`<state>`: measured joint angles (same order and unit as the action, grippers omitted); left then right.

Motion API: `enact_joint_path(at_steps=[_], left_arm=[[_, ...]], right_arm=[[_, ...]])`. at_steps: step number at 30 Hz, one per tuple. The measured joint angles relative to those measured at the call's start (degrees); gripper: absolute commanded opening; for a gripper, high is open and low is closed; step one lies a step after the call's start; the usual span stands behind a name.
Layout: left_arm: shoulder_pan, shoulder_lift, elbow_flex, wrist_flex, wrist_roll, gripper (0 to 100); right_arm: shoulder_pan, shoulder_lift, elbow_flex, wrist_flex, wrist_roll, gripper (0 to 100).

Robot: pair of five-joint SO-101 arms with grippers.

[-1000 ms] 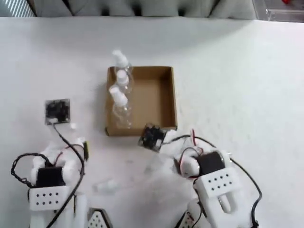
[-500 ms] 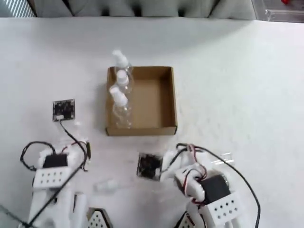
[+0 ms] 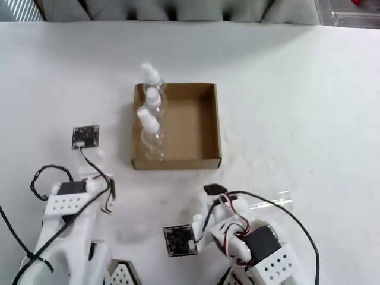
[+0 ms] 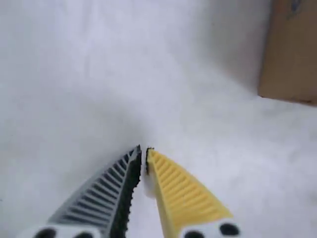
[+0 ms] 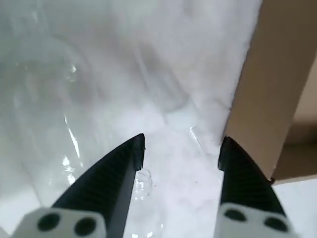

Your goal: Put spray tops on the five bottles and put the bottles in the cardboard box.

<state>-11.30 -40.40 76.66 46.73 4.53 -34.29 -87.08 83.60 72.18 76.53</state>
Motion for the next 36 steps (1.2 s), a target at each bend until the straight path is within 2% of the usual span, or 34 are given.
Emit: enact_joint_path(at_steps=[7, 14, 28, 36], left_arm=[[0.0, 0.0, 0.0, 0.0, -4.4, 2], [0.0, 0.0, 0.0, 0.0, -5.1, 2], [0.0, 0.0, 0.0, 0.0, -5.1, 2], [0.0, 0.0, 0.0, 0.0, -5.1, 2]], right_arm=[[-3.5, 0.0, 0.4, -0.2, 1.0, 21.6], [-6.0, 0.7, 0.5, -2.0, 0.9, 21.5], [-6.1, 36.3, -2.7, -22.2, 0.9, 21.4], [-6.2, 48.4, -7.4, -26.8, 0.9, 1.0]])
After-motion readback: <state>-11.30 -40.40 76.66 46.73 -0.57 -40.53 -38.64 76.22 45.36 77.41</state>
